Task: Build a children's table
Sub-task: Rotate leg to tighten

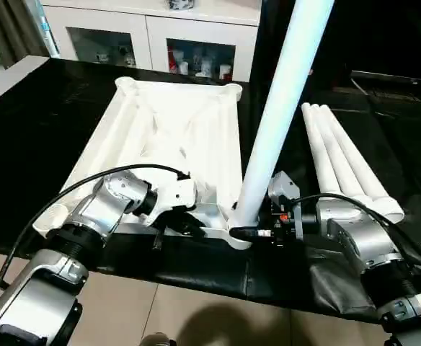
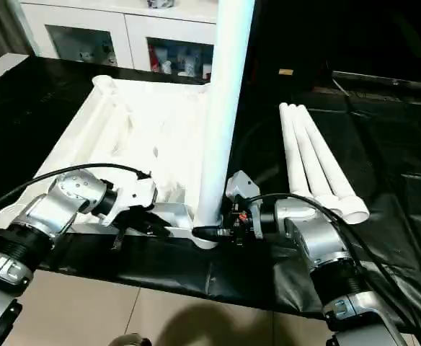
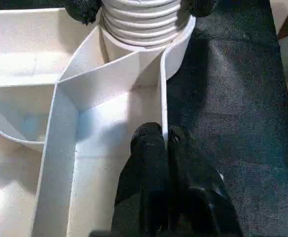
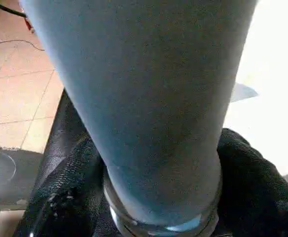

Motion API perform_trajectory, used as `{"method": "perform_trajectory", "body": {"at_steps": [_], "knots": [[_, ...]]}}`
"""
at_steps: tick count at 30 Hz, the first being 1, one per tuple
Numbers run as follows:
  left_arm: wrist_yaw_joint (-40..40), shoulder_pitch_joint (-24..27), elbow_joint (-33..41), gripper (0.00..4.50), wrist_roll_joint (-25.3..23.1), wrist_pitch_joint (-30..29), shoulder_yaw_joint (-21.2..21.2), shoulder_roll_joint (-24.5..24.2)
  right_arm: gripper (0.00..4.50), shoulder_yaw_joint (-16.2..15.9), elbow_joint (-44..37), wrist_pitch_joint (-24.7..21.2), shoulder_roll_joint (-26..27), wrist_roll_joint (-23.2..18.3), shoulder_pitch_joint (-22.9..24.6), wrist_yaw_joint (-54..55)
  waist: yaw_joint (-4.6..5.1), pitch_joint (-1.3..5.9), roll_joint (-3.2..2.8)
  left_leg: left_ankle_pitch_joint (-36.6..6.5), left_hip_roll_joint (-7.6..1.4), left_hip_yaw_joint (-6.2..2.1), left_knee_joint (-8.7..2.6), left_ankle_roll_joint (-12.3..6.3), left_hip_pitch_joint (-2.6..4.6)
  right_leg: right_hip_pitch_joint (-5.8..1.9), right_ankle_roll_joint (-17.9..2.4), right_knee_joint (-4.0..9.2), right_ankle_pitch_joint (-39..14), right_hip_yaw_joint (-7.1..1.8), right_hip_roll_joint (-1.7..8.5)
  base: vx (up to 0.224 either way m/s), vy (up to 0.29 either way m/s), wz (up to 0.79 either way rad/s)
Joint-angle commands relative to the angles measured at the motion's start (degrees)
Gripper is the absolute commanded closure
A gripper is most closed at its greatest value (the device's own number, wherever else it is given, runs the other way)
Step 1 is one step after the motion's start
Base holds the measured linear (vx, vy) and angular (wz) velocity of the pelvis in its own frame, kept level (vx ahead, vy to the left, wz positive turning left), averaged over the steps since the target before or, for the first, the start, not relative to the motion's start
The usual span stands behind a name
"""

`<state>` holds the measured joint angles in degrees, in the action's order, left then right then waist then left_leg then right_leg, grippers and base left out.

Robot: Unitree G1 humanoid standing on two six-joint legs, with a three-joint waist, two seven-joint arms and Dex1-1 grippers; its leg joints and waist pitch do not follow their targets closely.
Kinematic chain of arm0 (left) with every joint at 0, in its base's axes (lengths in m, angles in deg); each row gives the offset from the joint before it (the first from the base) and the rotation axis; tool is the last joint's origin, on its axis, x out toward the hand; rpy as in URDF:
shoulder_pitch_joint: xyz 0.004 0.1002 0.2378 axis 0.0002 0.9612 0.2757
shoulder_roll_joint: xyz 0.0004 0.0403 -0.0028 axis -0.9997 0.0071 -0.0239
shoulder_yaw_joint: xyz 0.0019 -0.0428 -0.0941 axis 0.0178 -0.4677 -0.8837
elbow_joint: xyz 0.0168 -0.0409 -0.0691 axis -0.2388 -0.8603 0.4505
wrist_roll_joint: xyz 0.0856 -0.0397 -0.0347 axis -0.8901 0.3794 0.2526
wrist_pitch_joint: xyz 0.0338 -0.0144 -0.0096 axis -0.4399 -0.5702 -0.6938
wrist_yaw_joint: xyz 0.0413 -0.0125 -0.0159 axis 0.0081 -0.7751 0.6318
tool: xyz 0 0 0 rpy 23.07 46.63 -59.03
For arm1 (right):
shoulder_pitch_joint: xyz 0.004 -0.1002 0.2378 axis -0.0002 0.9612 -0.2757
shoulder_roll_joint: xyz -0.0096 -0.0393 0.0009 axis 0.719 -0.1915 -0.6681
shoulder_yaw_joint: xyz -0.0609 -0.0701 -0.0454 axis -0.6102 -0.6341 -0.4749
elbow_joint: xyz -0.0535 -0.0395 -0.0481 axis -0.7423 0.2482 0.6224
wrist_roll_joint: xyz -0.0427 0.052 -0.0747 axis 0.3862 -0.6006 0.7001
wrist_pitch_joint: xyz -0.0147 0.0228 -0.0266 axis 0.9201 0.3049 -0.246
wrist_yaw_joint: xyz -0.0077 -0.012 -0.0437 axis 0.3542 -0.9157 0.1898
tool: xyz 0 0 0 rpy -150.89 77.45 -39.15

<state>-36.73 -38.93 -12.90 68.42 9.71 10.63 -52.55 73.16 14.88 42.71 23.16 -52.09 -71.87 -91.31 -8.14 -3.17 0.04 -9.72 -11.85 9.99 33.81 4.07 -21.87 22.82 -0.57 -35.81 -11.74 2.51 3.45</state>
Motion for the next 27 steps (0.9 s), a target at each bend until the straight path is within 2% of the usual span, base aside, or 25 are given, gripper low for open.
{"method": "perform_trajectory", "body": {"at_steps": [1, 5, 6, 7, 8, 9, 10, 11, 13, 14, 16, 17, 19, 20, 23, 25, 27], "knots": [[-2.8, 0.4, -1.1, 4.5, -1.7, 0.4, 3.0, 0.6, 1.67, 0.1, 0.3, -0.8, -0.4, -0.4, -0.1, -0.8, 0.41, 4.27, -0.43, -9.3, -1.58, -0.09, -3.52, -0.83, 1.34, -2.88, -14.5, 3.37, 0.0, -2.13, 4.18, 0.0, 0.0, 0.0], [-1.6, 0.4, -1.6, 4.5, -0.6, -1.2, 1.8, 1.4, 1.72, 0.3, -1.0, -2.3, 0.5, -1.3, 1.4, 0.2, 0.36, 4.31, -0.36, -9.2, -1.58, -0.12, -3.5, -0.86, 1.31, -2.94, -14.5, 3.31, 0.1, -2.11, 4.17, 0.0, 0.0, 0.0], [-1.5, 0.4, -1.6, 4.5, -0.5, -1.3, 1.7, 1.4, 1.73, 0.4, -1.0, -2.4, 0.6, -1.3, 1.4, 0.3, 0.3, 4.32, -0.87, -9.3, -1.59, -0.13, -3.47, -0.77, 1.37, -2.85, -14.6, 3.3, 0.1, -2.13, 4.2, 0.0, 0.0, 0.0], [-0.4, 0.3, -1.8, 4.5, 0.0, -2.3, 1.0, 2.0, 1.73, 1.0, -1.0, -2.6, 1.2, -1.6, 1.8, 1.7, 0.4, 4.27, -0.56, -9.7, -1.59, -0.04, -3.51, -0.73, 1.37, -2.85, -14.6, 3.42, 0.0, -2.15, 4.16, 0.0, 0.0, 0.0], [2.3, -0.1, -2.0, 4.5, 0.9, -4.8, -0.7, 3.2, 1.73, 2.3, -0.5, -3.3, 2.5, -1.9, 2.1, 4.7, 0.45, 4.25, -0.93, -10.1, -1.58, -0.14, -3.57, -0.41, 1.32, -2.88, -14.8, 3.39, -0.6, -2.14, 4.23, 0.0, 0.0, 0.0], [3.6, -0.3, -2.0, 4.5, 1.4, -5.9, -1.5, 3.9, 1.73, 2.7, -0.2, -3.6, 3.0, -1.9, 2.2, 6.0, 0.41, 4.19, -0.84, -10.7, -1.54, -0.16, -3.61, -0.19, 1.38, -2.77, -14.7, 3.54, -1.4, -2.08, 4.22, 0.0, 0.0, 0.0], [4.4, -0.4, -1.8, 4.5, 1.9, -6.7, -2.1, 4.3, 1.73, 2.9, -0.1, -3.5, 3.3, -1.7, 2.3, 6.8, 0.6, 3.96, -0.62, -12.2, -1.43, -0.18, -3.73, 0.22, 1.42, -2.73, -14.3, 3.88, -4.3, -2.12, 4.19, 0.0, 0.0, 0.0], [7.9, -0.8, -1.1, 4.5, 4.0, -10.7, -4.9, 6.3, 1.73, 3.5, 0.7, -3.2, 4.7, -0.6, 2.7, 11.1, 0.63, 3.98, -0.64, -12.9, -1.44, -0.19, -3.77, 0.55, 1.5, -2.77, -14.0, 4.0, -5.9, -2.17, 4.33, 0.0, 0.0, 0.0], [12.1, -1.2, -0.1, 4.5, 5.2, -14.2, -7.2, 8.2, 1.74, 4.2, 2.2, -2.8, 7.0, 0.5, 2.7, 16.5, 0.92, 3.72, -0.63, -14.7, -1.38, -0.3, -4.0, 1.53, 1.65, -2.58, -12.9, 4.67, -11.7, -2.29, 4.57, 0.0, 0.0, 0.0], [13.2, -1.3, 0.1, 4.5, 5.4, -15.0, -7.7, 8.7, 1.74, 4.5, 2.7, -2.7, 7.7, 0.8, 2.7, 18.0, 1.24, 3.63, -0.38, -14.8, -1.23, -0.41, -4.13, 1.95, 1.44, -2.62, -12.1, 4.82, -14.0, -2.27, 4.57, 0.0, 0.0, 0.0], [21.7, -1.7, 1.8, 4.5, 5.6, -20.4, -10.6, 12.2, 1.74, 6.7, 7.8, -3.1, 13.9, 1.4, 0.4, 29.0, 2.52, 3.68, -0.52, -14.6, -1.1, -0.68, -4.32, 2.48, 1.08, -2.74, -11.3, 4.83, -15.7, -2.12, 4.55, 0.0, 0.0, 0.0], [21.7, -1.7, 1.8, 4.5, 5.6, -20.4, -10.6, 12.2, 1.74, 6.7, 7.8, -3.1, 13.9, 1.4, 0.4, 29.0, 2.52, 3.68, -0.52, -14.6, -1.1, -0.68, -4.32, 2.48, 1.08, -2.74, -11.3, 4.83, -15.7, -2.12, 4.55, 0.0, 0.0, 0.0], [29.8, -2.3, 2.9, 4.5, 5.8, -24.2, -13.4, 15.9, 1.74, 8.6, 12.7, -2.9, 18.7, 1.6, -3.1, 37.7, 3.48, 3.67, -0.36, -14.2, -0.82, -0.77, -4.28, 2.24, 0.92, -2.84, -10.8, 5.11, -16.5, -2.03, 4.43, 0.0, 0.0, 0.0], [29.8, -2.3, 2.9, 4.5, 5.8, -24.2, -13.4, 15.9, 1.74, 8.6, 12.7, -2.9, 18.7, 1.6, -3.1, 37.7, 3.77, 3.58, -0.48, -14.5, -0.74, -0.7, -4.21, 2.0, 1.02, -2.66, -10.6, 5.34, -17.4, -2.02, 4.34, 0.0, 0.0, 0.0], [36.7, -2.8, 4.2, 4.5, 4.2, -26.3, -14.7, 19.2, 1.74, 11.1, 18.2, -2.4, 22.1, 1.5, -7.2, 45.7, 4.04, 3.82, -0.51, -12.8, -0.75, -0.58, -4.08, 1.28, 1.0, -2.7, -11.2, 5.15, -13.8, -2.18, 4.11, 0.0, 0.0, 0.0], [38.8, -2.3, 5.4, 4.5, 2.4, -26.3, -13.3, 20.3, 1.74, 11.9, 21.4, -2.1, 23.3, 2.8, -9.5, 48.8, 4.33, 4.11, -0.5, -10.5, -0.78, -0.52, -3.92, 0.64, 0.92, -2.94, -12.5, 4.64, -8.2, -2.09, 3.94, 0.0, 0.0, 0.0], [38.9, -2.1, 5.5, 4.5, 1.8, -25.8, -12.7, 20.0, 1.74, 11.9, 21.7, -1.7, 23.4, 3.1, -9.7, 48.8, 4.35, 4.25, -0.62, -9.0, -0.75, -0.4, -3.75, -0.27, 0.81, -3.07, -13.2, 4.38, -4.2, -2.08, 3.85, 0.0, 0.0, 0.0]]}}
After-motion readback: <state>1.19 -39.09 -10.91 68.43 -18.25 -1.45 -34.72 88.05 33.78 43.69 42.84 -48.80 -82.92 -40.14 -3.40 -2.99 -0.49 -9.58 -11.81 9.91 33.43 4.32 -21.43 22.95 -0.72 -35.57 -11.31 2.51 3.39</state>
